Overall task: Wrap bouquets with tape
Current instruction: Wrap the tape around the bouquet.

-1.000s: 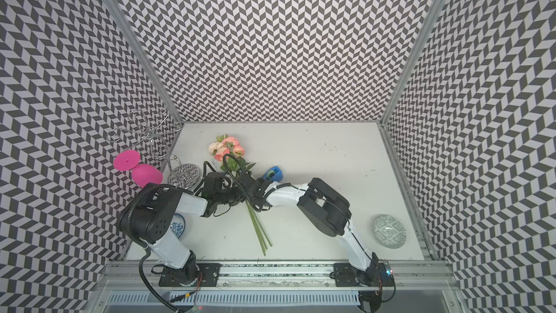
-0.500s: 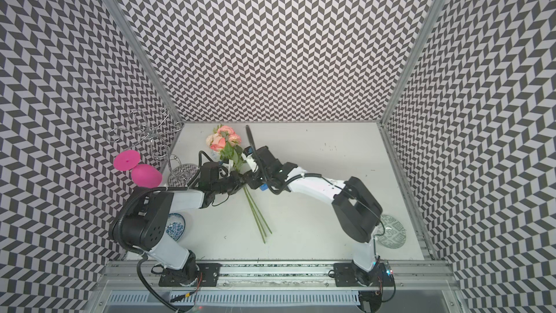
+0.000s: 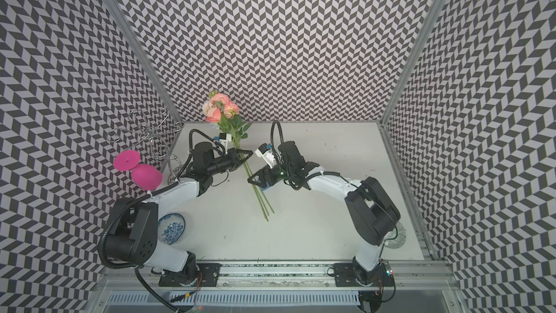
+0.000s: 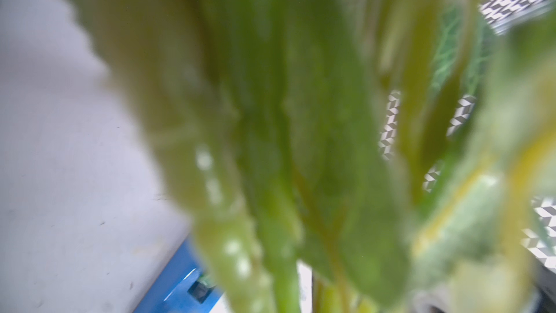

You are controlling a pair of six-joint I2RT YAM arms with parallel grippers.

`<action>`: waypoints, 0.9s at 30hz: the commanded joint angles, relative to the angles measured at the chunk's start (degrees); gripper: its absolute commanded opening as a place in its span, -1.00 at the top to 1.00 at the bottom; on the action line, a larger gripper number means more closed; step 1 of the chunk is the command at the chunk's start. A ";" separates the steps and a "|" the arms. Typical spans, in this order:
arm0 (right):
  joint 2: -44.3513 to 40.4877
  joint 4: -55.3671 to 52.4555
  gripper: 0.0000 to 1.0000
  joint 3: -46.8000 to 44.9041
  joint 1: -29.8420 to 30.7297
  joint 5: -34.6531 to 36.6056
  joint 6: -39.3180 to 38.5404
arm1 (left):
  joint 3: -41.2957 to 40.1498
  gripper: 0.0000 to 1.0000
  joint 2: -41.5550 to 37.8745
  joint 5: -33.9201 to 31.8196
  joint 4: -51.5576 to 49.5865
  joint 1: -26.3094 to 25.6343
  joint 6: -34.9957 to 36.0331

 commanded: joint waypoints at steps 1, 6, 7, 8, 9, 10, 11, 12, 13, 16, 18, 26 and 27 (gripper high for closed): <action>1.37 11.08 -0.45 -0.37 0.22 -5.79 4.65 | 1.78 1.00 -2.75 1.79 4.28 -0.73 0.10; 3.68 14.94 -0.35 -0.29 0.22 -7.29 8.24 | 0.17 1.00 -5.17 1.87 9.03 -1.18 -1.40; 3.99 17.58 -0.26 -1.13 0.22 -7.13 10.53 | -0.19 1.00 -5.64 1.96 9.91 -1.26 -1.69; 4.50 20.26 -0.13 -1.91 0.22 -7.62 12.69 | -0.53 1.00 -6.08 2.08 10.82 -1.22 -2.03; 5.08 21.59 0.00 -2.22 0.21 -8.03 14.22 | -0.87 1.00 -6.55 2.30 11.91 -1.26 -2.36; 5.19 22.07 0.10 -2.45 0.26 -7.48 14.75 | -1.08 1.00 -6.90 2.31 12.38 -1.27 -2.67; 5.06 22.70 0.27 -2.83 0.33 -6.60 14.92 | -1.09 1.00 -7.11 2.40 12.29 -1.27 -2.60; 4.53 23.90 0.48 -3.52 0.32 -5.76 15.27 | -0.96 1.00 -7.22 2.65 12.10 -1.26 -2.47; 4.02 24.51 0.64 -4.10 0.31 -4.66 15.45 | -0.87 1.00 -7.23 2.90 11.84 -1.27 -2.36; 2.94 22.63 0.96 -4.30 0.35 -1.66 14.20 | -1.07 1.00 -7.28 3.15 11.19 -1.22 -2.23; 2.23 18.96 1.00 -3.68 0.80 1.44 11.74 | -1.31 0.87 -7.40 2.66 10.83 -1.39 -1.62; -2.72 6.27 1.00 -1.39 7.15 25.07 1.49 | -1.30 -0.31 -8.04 -2.71 3.28 -1.70 1.61; -2.90 5.02 1.00 -0.58 8.41 28.14 0.24 | -1.48 -0.37 -8.04 -3.16 2.94 -1.87 2.13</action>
